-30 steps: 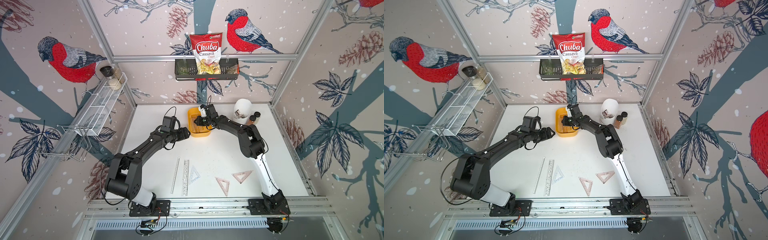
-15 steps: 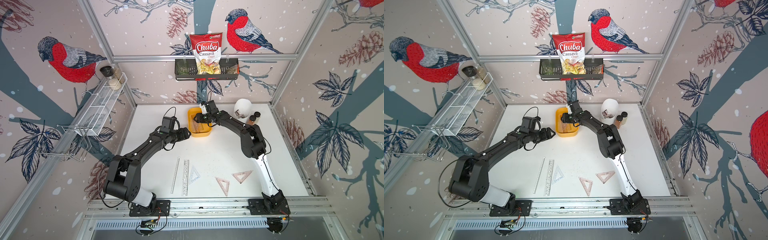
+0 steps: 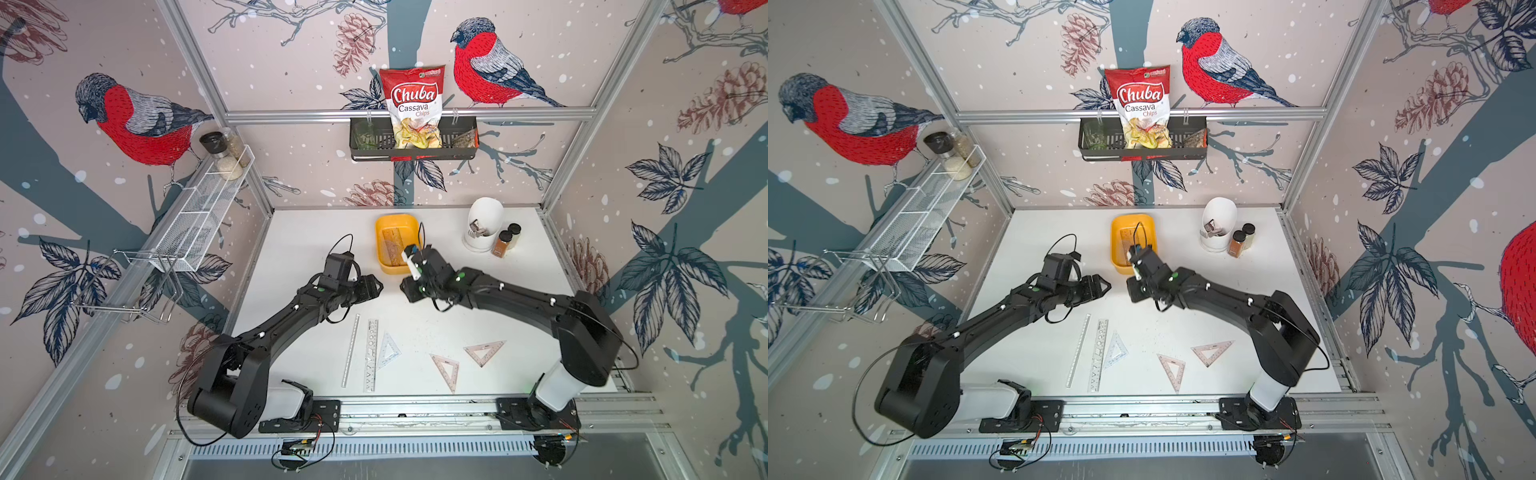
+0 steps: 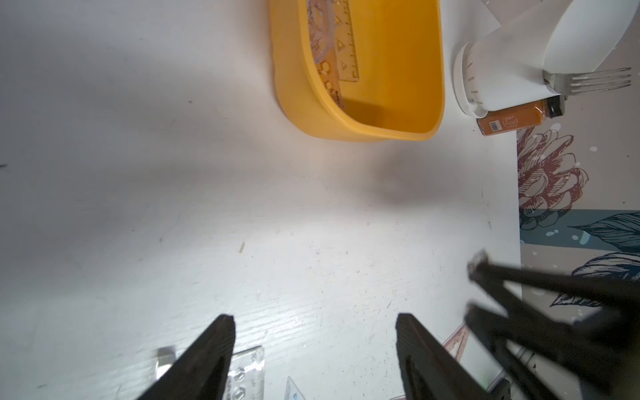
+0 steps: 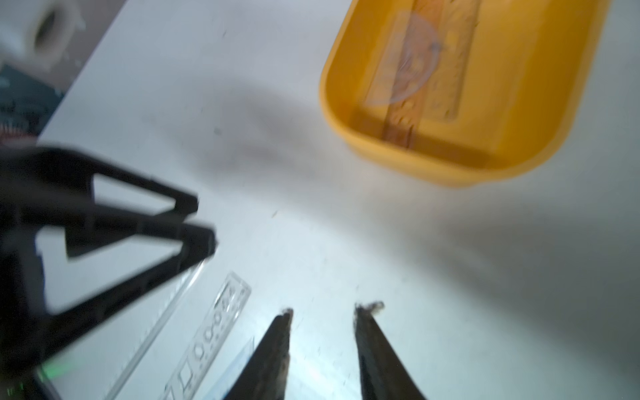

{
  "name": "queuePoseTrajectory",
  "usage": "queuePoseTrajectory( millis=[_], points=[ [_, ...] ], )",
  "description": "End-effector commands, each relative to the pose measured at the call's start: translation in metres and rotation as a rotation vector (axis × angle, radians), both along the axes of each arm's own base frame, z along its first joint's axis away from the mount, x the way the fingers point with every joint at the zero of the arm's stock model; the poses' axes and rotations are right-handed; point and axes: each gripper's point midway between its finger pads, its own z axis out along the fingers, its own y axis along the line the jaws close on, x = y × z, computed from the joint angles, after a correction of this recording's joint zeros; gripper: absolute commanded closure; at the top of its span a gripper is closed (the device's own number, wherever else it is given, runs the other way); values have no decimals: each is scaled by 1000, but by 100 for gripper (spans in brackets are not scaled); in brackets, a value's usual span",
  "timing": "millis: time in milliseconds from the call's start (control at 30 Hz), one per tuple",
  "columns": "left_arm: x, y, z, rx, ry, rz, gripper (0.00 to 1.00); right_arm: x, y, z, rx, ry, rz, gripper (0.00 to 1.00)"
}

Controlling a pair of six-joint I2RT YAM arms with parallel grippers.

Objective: Put the scattered rulers into the storage box
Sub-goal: Place the ruler in the storage box, then pick up the ruler from the center of the board.

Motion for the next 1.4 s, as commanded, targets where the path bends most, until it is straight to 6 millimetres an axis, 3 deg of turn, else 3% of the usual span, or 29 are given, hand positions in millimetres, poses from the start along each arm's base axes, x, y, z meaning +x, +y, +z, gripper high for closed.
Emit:
queuePoseTrajectory(
  millis=[0, 67, 200, 400, 700, 833, 1067, 1367],
  points=[
    [-3, 10, -7, 5, 1, 59, 24, -29, 6, -10, -5, -44, -26, 63],
    [-10, 15, -17, 12, 25, 78, 25, -55, 15, -22, -36, -49, 19, 63],
    [-18, 20, -25, 2, 42, 94, 26, -80, 28, -45, -108, -62, 72, 61],
    [-22, 29, -28, 10, 42, 111, 26, -94, 34, -70, -165, -54, 110, 56],
    [-24, 35, -31, 12, 41, 116, 26, -102, 25, -99, -250, -37, 118, 55],
    [-25, 34, -31, 7, 43, 107, 26, -95, 15, -108, -311, -66, 91, 60],
    [-27, 32, -31, -1, 41, 98, 26, -62, -11, -114, -369, -107, 31, 65],
    [-34, 6, -34, -82, 55, -6, 26, -10, -36, -109, -342, -109, -69, 68]
  ],
)
